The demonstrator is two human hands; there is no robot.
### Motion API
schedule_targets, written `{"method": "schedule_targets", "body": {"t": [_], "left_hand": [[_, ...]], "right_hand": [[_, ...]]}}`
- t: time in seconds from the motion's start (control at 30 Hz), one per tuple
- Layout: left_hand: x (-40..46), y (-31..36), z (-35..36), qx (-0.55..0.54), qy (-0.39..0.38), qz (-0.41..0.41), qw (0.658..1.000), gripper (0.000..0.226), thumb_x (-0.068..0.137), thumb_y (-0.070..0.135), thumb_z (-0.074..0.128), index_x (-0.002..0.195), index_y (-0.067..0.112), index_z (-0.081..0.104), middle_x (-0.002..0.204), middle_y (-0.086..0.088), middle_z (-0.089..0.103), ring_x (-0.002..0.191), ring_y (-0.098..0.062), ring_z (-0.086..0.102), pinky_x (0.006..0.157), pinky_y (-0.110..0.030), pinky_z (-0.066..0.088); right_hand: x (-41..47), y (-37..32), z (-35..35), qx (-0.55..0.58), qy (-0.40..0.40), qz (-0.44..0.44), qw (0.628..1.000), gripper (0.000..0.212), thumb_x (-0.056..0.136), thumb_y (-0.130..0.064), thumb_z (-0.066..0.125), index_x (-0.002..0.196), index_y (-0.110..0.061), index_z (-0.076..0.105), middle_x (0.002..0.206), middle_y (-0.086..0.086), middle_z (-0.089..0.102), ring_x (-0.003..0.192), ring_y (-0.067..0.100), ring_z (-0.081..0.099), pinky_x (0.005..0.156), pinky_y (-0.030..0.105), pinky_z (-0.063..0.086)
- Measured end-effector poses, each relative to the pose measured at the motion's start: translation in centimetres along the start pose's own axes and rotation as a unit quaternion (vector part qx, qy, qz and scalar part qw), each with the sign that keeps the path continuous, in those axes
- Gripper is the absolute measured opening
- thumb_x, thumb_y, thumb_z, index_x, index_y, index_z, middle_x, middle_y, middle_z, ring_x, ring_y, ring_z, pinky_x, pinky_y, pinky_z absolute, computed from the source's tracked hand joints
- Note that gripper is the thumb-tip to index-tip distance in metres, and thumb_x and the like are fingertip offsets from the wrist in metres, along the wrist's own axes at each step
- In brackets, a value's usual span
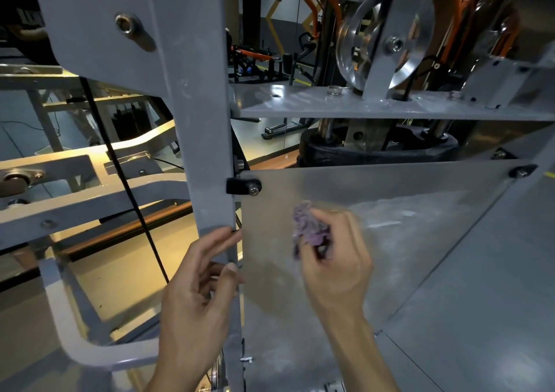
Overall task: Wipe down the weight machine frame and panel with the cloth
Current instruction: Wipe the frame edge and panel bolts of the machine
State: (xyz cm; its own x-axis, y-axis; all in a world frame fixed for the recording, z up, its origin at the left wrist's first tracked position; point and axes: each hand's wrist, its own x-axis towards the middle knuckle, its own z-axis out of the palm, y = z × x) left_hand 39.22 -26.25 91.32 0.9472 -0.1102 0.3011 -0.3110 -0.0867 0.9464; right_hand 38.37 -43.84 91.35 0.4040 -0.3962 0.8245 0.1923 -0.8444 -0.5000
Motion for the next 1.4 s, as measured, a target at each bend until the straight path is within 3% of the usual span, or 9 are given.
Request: {"method": "schedule_targets", "body": {"t": [0.1, 0.23, 0.4, 0.6, 0.8, 0.93, 1.07, 1.23, 1.4], "left_hand": [[-0.1, 0.0, 0.0, -0.003, 0.001, -0.002, 1.000, 0.049, 0.096, 0.000, 0.059, 0.129, 0.036, 0.057, 0.128, 0.027, 0.066, 0.082, -0.016, 0.072, 0.073, -0.037, 0.058], [-0.1, -0.1, -0.1, -0.012, 0.001, 0.001, 1.000, 0.048, 0.097, -0.001, 0.059, 0.130, 0.032, 0.058, 0.129, 0.023, 0.067, 0.082, -0.018, 0.072, 0.074, -0.041, 0.058], [-0.3, -0.6, -0.2, -0.041, 0.032, -0.013, 0.999, 0.053, 0.096, -0.008, 0.058, 0.122, 0.037, 0.063, 0.120, 0.011, 0.071, 0.093, -0.018, 0.071, 0.076, -0.041, 0.060], [-0.7, -0.5, -0.5, -0.032, 0.046, -0.006, 0.998, 0.051, 0.095, -0.012, 0.056, 0.122, 0.031, 0.061, 0.116, 0.015, 0.072, 0.077, -0.016, 0.070, 0.064, -0.024, 0.057], [-0.6, -0.3, -0.6, -0.034, 0.042, -0.008, 0.999, 0.051, 0.095, -0.008, 0.058, 0.121, 0.035, 0.063, 0.115, 0.015, 0.071, 0.085, -0.015, 0.069, 0.066, -0.024, 0.058], [-0.6, -0.4, -0.4, -0.035, 0.038, -0.007, 0.999, 0.049, 0.095, -0.008, 0.059, 0.120, 0.034, 0.063, 0.114, 0.015, 0.071, 0.079, -0.016, 0.070, 0.067, -0.032, 0.056], [-0.6, -0.3, 0.2, -0.041, 0.033, -0.004, 0.999, 0.057, 0.093, -0.011, 0.059, 0.112, 0.043, 0.066, 0.109, 0.013, 0.072, 0.080, -0.013, 0.069, 0.066, -0.023, 0.057], [-0.5, -0.7, 0.7, -0.040, 0.020, 0.007, 0.999, 0.051, 0.094, -0.009, 0.057, 0.117, 0.036, 0.064, 0.110, 0.006, 0.074, 0.078, -0.019, 0.071, 0.068, -0.034, 0.058], [-0.6, -0.5, 1.3, -0.054, 0.003, 0.002, 0.999, 0.043, 0.095, -0.005, 0.058, 0.120, 0.030, 0.063, 0.110, 0.009, 0.074, 0.076, -0.017, 0.070, 0.071, -0.036, 0.058]], "right_hand": [[0.4, 0.7, -0.9, -0.039, 0.030, 0.015, 0.999, 0.035, 0.071, 0.009, 0.075, 0.102, -0.009, 0.071, 0.095, -0.001, 0.067, 0.082, 0.017, 0.056, 0.069, 0.022, 0.043], [-0.1, -2.2, 1.2, 0.031, 0.017, -0.013, 0.999, 0.024, 0.081, -0.008, 0.061, 0.102, -0.009, 0.073, 0.095, 0.002, 0.067, 0.079, 0.021, 0.064, 0.066, 0.024, 0.050], [-2.0, -5.4, 3.6, 0.061, -0.116, -0.047, 0.990, 0.025, 0.083, -0.012, 0.061, 0.104, -0.012, 0.073, 0.100, -0.001, 0.065, 0.076, 0.016, 0.063, 0.059, 0.024, 0.051], [0.8, -5.9, 2.8, 0.071, -0.051, -0.052, 0.995, 0.018, 0.086, -0.013, 0.064, 0.101, -0.010, 0.074, 0.095, -0.001, 0.063, 0.071, 0.010, 0.060, 0.059, 0.013, 0.044], [-2.8, -4.5, 3.7, 0.063, -0.131, -0.010, 0.989, 0.006, 0.089, -0.020, 0.066, 0.093, -0.016, 0.064, 0.088, -0.007, 0.051, 0.061, 0.013, 0.053, 0.052, 0.018, 0.042], [-0.5, -5.3, 3.3, 0.088, -0.080, -0.018, 0.993, 0.008, 0.089, -0.017, 0.062, 0.095, -0.014, 0.066, 0.088, -0.004, 0.056, 0.063, 0.011, 0.055, 0.051, 0.019, 0.044], [-1.1, -4.9, 3.3, 0.074, -0.095, -0.027, 0.992, 0.014, 0.087, -0.016, 0.061, 0.100, -0.016, 0.066, 0.094, -0.004, 0.057, 0.067, 0.015, 0.059, 0.051, 0.029, 0.048], [-1.6, -2.2, 1.9, 0.042, -0.051, 0.038, 0.997, 0.019, 0.082, -0.013, 0.068, 0.099, -0.020, 0.069, 0.092, -0.008, 0.064, 0.069, 0.003, 0.058, 0.061, 0.004, 0.038], [-0.2, 1.1, -1.0, 0.020, 0.012, 0.132, 0.991, 0.033, 0.077, 0.002, 0.082, 0.099, -0.020, 0.071, 0.091, -0.012, 0.063, 0.065, -0.007, 0.054, 0.059, 0.003, 0.034]]}}
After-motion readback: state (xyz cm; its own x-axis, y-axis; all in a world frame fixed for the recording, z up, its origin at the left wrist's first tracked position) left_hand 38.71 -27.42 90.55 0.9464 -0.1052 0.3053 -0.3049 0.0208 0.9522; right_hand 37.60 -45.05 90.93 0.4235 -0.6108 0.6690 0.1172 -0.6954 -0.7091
